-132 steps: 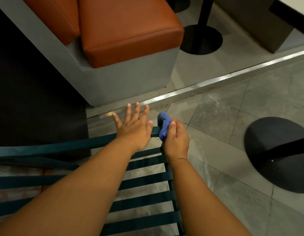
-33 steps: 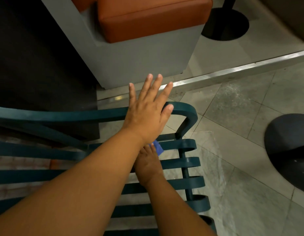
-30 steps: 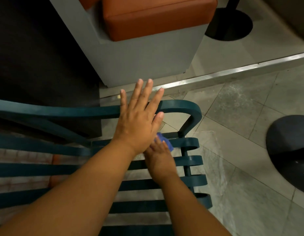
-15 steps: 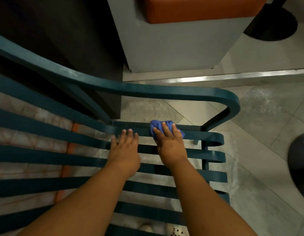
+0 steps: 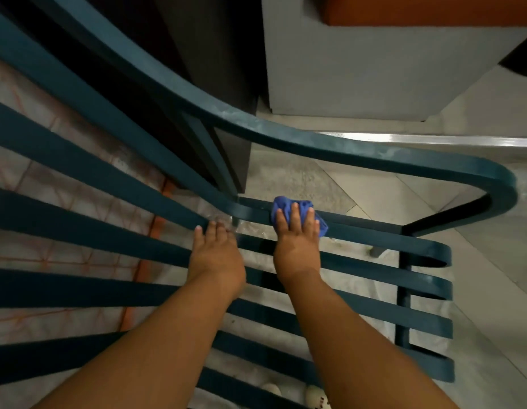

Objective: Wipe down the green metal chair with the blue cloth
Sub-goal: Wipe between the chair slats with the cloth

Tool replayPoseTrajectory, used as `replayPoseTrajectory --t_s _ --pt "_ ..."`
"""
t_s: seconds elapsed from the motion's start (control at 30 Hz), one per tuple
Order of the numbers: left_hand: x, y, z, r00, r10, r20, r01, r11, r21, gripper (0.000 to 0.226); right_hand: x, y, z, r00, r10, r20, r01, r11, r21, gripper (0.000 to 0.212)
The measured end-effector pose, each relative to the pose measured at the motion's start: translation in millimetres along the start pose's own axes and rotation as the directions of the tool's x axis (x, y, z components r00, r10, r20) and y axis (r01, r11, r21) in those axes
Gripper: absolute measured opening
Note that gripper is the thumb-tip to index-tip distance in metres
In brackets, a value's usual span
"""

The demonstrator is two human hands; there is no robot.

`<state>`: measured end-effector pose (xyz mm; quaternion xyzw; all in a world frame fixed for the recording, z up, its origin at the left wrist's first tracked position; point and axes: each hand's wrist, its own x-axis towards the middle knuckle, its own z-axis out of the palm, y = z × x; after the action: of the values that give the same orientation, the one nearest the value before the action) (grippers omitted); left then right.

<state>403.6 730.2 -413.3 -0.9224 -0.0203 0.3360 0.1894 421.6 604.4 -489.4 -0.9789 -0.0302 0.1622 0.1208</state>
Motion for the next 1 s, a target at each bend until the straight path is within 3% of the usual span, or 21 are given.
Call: replayPoseTrajectory --t_s 0.17,0.23,0.27,0.37,0.47,0.57,0.67,0.83,0.9,1.0 --pt "-3 -15 -5 0.990 0.013 -0.139 -0.021 0.998 -0.052 0.072 22 -63 -3 0.981 -0.118 0.152 0.117 0.993 0.017 0.068" --pt "-5 -22 -11 0.983 0.012 -0.183 -0.029 0.995 -0.091 0.073 29 -78 -10 0.975 -0.111 0.195 0.084 0.986 0.142 0.068" --pt "-7 -25 -15 0.980 0.017 -0.200 -0.043 0.991 -0.123 0.073 31 -84 -17 0.970 -0.101 0.222 0.030 0.953 0.301 0.064" --pt "-18 -38 -28 0.956 0.012 -0.292 -0.107 0.944 -0.312 0.072 25 -95 -40 0.975 -0.077 0.206 -0.109 0.642 0.759 0.048" --pt "-38 -54 -42 0.867 -0.059 -0.495 -0.237 0.824 -0.514 0.058 11 -107 -62 0.987 -0.089 0.134 -0.078 0.465 0.882 0.045" --pt "-64 -73 -54 0.681 -0.200 -0.705 -0.380 0.726 -0.573 0.041 -3 -126 -90 0.985 -0.172 -0.014 0.075 0.350 0.934 0.049" --pt "-86 -94 -67 0.543 -0.356 -0.761 -0.430 0.660 -0.616 0.034 -16 -155 -125 0.953 -0.250 -0.173 0.236 0.252 0.939 0.053" --pt "-110 -130 -90 0.315 -0.485 -0.816 -0.418 0.701 -0.578 0.024 -18 -199 -173 0.805 -0.345 -0.483 0.570 0.221 0.791 0.048" --pt "-113 -141 -95 0.295 -0.499 -0.815 -0.395 0.713 -0.580 0.027 -15 -207 -169 0.778 -0.335 -0.531 0.615 0.231 0.754 0.049" --pt "-116 -148 -98 0.382 -0.516 -0.767 -0.377 0.671 -0.639 0.040 -15 -197 -139 0.885 -0.188 -0.426 0.465 0.325 0.823 0.049"
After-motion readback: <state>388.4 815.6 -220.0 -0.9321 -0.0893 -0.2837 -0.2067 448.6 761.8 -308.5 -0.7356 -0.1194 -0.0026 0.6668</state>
